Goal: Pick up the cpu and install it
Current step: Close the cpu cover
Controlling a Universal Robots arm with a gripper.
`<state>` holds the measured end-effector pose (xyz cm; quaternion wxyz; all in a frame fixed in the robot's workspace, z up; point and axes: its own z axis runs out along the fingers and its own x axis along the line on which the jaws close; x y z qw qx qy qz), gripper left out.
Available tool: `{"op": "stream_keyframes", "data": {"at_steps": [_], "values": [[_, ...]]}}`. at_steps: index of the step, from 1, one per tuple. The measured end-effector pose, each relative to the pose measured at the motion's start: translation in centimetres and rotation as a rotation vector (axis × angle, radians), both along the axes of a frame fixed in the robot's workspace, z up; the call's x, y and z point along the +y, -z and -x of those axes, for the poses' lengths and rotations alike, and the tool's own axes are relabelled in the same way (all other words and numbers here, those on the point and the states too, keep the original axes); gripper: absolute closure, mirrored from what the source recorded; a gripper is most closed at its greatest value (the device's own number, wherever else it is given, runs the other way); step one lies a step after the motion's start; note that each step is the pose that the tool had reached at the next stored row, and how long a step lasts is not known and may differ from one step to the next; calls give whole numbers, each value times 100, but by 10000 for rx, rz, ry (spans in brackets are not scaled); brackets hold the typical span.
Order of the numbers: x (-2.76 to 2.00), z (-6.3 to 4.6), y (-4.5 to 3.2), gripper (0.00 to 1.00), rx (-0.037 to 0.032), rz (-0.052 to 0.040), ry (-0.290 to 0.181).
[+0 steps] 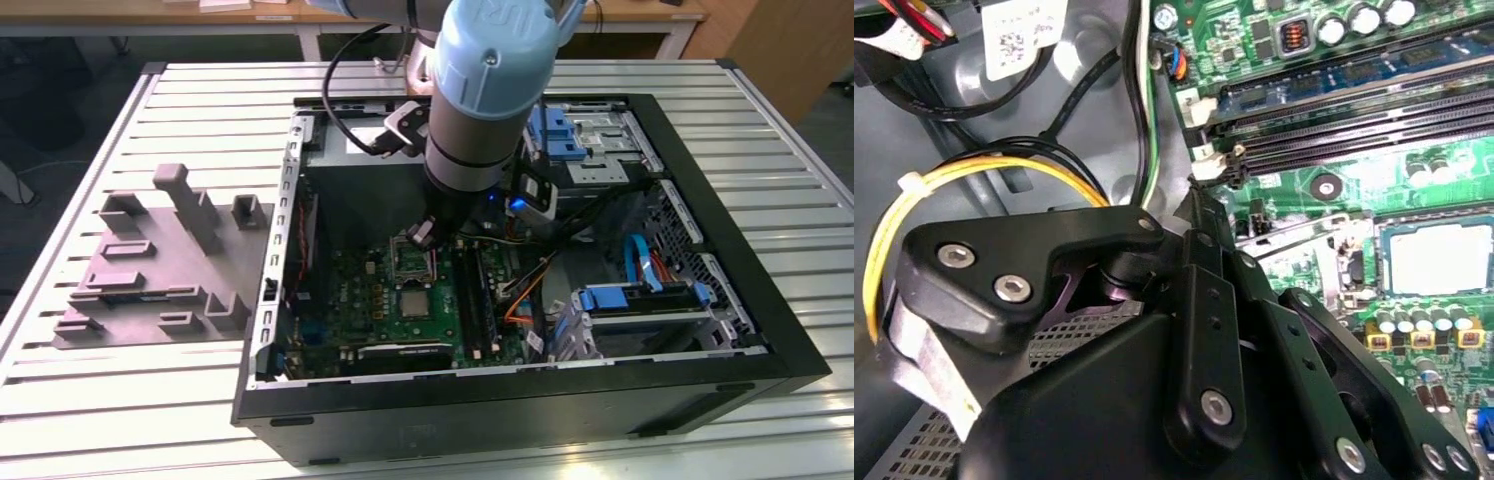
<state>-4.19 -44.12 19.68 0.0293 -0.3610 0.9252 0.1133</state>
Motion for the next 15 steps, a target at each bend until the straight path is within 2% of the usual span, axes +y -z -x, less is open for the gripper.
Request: {"op": "stream_keyframes", "data": {"at_steps": [3, 6, 8, 15], "values": [[8, 0, 0, 89, 21, 134, -5], [19, 0, -6, 89, 35, 213, -8], [30, 0, -17, 89, 41, 256, -11], [57, 0, -82, 89, 57, 520, -40]]}}
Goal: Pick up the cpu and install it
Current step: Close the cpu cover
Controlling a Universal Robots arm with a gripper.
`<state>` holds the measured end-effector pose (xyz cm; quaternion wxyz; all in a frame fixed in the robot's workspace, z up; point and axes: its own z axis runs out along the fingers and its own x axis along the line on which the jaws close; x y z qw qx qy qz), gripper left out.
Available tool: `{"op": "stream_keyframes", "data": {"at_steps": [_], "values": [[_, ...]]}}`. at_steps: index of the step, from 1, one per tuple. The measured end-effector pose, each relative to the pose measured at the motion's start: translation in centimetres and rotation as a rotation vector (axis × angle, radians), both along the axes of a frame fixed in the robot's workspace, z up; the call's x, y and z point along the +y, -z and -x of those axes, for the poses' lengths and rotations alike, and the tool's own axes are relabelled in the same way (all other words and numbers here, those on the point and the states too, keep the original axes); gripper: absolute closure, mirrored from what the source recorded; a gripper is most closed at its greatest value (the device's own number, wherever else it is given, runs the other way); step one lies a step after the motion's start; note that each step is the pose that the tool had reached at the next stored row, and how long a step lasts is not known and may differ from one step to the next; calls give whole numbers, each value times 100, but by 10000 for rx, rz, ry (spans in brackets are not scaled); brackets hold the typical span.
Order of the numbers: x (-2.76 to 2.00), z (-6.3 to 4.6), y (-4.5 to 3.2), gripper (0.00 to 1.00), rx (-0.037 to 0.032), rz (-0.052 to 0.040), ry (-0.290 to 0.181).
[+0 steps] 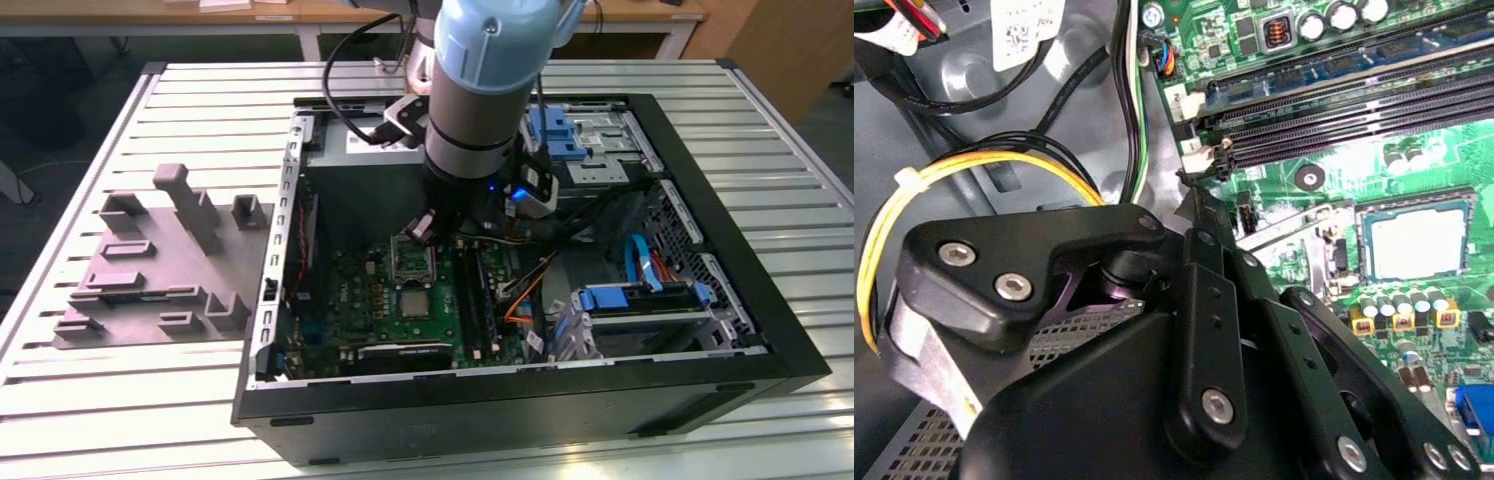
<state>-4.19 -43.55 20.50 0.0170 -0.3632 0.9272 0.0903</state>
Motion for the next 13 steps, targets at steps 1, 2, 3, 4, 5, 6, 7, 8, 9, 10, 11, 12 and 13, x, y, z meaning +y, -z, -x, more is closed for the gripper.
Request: {"op": "stream_keyframes", "data": {"at_steps": [1, 2, 3, 4, 5, 6, 7, 8, 9, 10, 11, 12, 13], "values": [[3, 0, -10, 89, 0, 39, -9], [6, 0, -17, 89, 0, 80, -18], [9, 0, -22, 89, 0, 125, -31], [12, 0, -28, 89, 0, 175, -46], [15, 1, -34, 89, 1, 222, -60], [18, 1, -40, 89, 1, 262, -73], [20, 1, -47, 89, 1, 295, -85], [21, 2, -54, 89, 1, 323, -97], [21, 2, -60, 89, 2, 336, -104], [21, 2, -61, 89, 1, 335, -105], [22, 2, -61, 89, 0, 335, -104], [22, 3, -61, 89, 0, 334, -104], [22, 3, -61, 89, 0, 335, -104]]}}
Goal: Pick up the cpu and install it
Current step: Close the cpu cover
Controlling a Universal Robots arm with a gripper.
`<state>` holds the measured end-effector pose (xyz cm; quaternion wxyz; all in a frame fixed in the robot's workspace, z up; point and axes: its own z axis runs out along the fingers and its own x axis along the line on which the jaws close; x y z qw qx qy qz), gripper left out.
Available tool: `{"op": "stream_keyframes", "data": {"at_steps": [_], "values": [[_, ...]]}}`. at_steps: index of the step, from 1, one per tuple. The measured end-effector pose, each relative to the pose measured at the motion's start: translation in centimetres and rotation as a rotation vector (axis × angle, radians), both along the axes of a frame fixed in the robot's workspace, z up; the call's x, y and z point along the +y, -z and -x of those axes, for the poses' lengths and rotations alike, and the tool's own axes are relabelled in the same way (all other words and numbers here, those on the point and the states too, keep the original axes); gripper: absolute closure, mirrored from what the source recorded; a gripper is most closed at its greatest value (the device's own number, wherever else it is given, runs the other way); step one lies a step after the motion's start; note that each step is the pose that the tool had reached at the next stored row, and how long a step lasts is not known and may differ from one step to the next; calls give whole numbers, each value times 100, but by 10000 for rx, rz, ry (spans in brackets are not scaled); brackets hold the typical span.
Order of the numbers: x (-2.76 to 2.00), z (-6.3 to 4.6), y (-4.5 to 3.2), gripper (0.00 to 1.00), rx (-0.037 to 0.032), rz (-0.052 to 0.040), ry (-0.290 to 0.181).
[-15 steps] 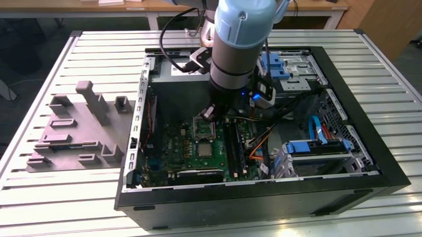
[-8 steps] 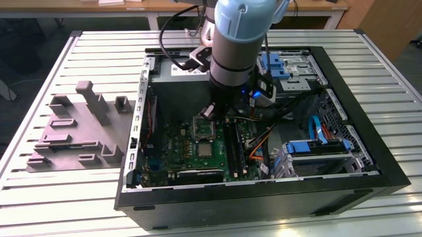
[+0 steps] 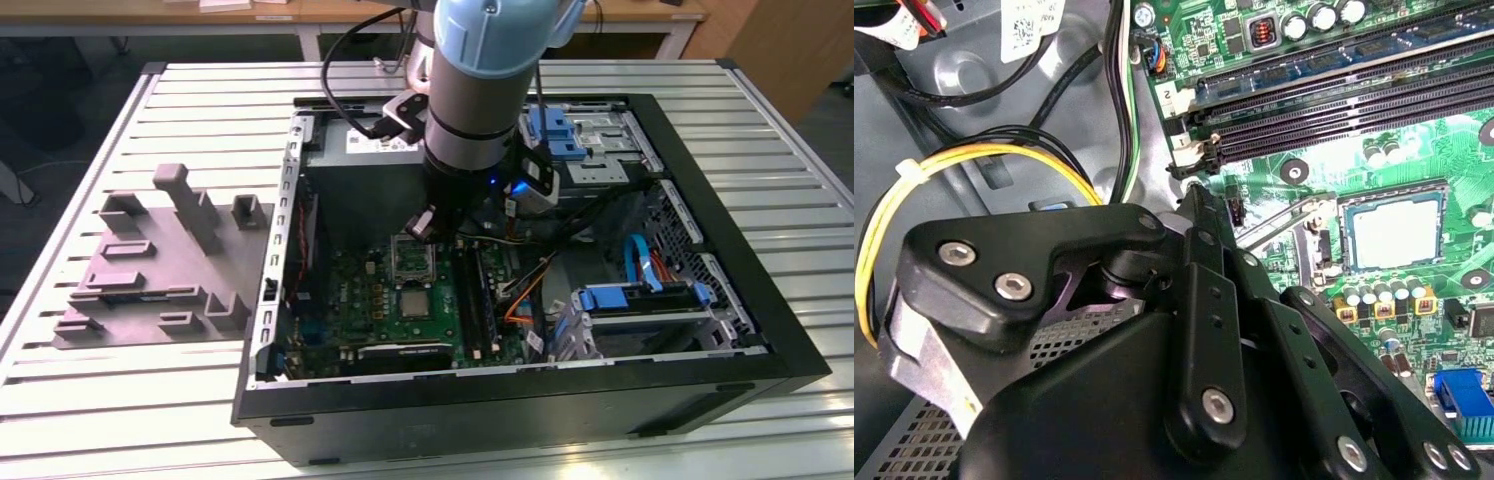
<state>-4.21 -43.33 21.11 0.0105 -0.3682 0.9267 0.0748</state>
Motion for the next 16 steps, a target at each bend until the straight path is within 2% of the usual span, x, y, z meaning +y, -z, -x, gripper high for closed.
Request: {"op": "stream_keyframes", "data": {"at_steps": [13, 16], "values": [[0, 0, -3, 89, 1, 2, 0], [0, 0, -10, 89, 9, 49, 0]]}}
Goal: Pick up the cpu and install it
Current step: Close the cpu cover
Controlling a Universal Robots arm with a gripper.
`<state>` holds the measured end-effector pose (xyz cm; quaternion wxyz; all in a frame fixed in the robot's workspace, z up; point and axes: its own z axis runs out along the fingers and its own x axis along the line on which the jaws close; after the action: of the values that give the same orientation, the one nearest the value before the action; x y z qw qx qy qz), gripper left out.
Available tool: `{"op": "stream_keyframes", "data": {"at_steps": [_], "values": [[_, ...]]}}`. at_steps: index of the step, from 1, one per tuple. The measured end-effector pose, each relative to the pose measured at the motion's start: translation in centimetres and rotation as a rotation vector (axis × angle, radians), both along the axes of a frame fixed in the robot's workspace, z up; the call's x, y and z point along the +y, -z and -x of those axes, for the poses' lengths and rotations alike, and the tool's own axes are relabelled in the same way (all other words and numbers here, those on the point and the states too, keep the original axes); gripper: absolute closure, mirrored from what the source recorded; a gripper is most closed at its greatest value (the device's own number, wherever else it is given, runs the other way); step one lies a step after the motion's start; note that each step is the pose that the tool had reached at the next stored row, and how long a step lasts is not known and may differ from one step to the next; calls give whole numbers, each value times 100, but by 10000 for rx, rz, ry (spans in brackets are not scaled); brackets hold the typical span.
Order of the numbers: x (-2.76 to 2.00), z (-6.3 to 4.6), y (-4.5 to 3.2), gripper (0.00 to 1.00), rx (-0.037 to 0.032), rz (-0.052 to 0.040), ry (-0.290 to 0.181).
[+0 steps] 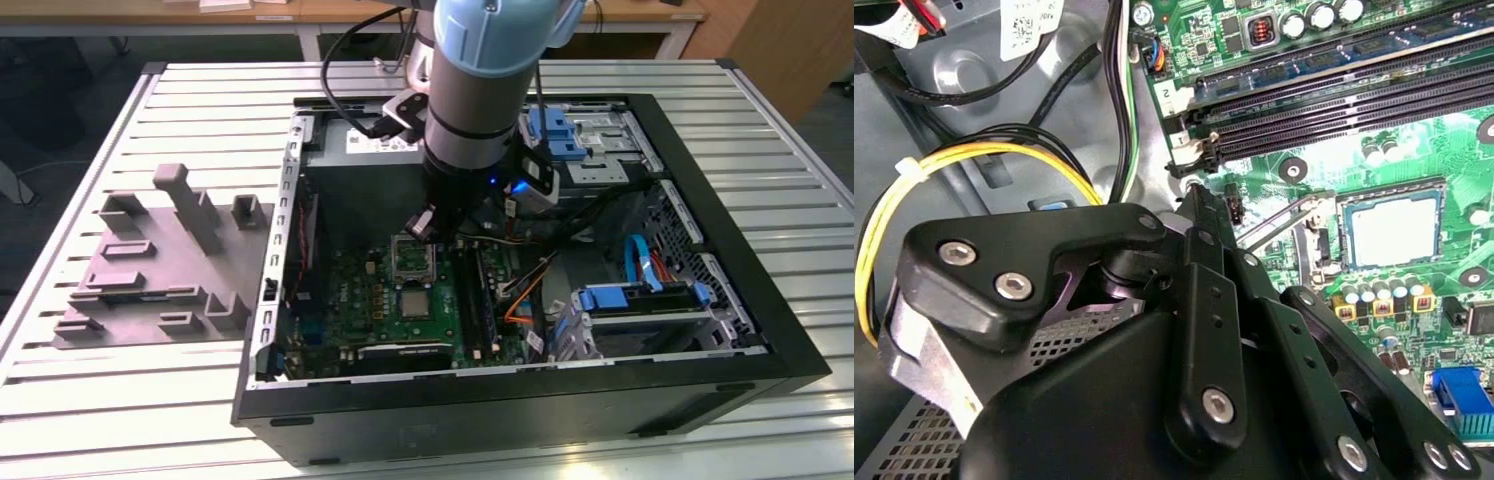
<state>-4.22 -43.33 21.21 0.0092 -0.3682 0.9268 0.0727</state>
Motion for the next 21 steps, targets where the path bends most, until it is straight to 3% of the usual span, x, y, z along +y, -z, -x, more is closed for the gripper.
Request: {"op": "stream_keyframes", "data": {"at_steps": [4, 8, 21], "values": [[-1, 5, -18, 89, 3, 110, -7], [1, 13, -44, 89, 3, 158, -45], [1, 45, -108, 89, -1, 187, -309]]}}
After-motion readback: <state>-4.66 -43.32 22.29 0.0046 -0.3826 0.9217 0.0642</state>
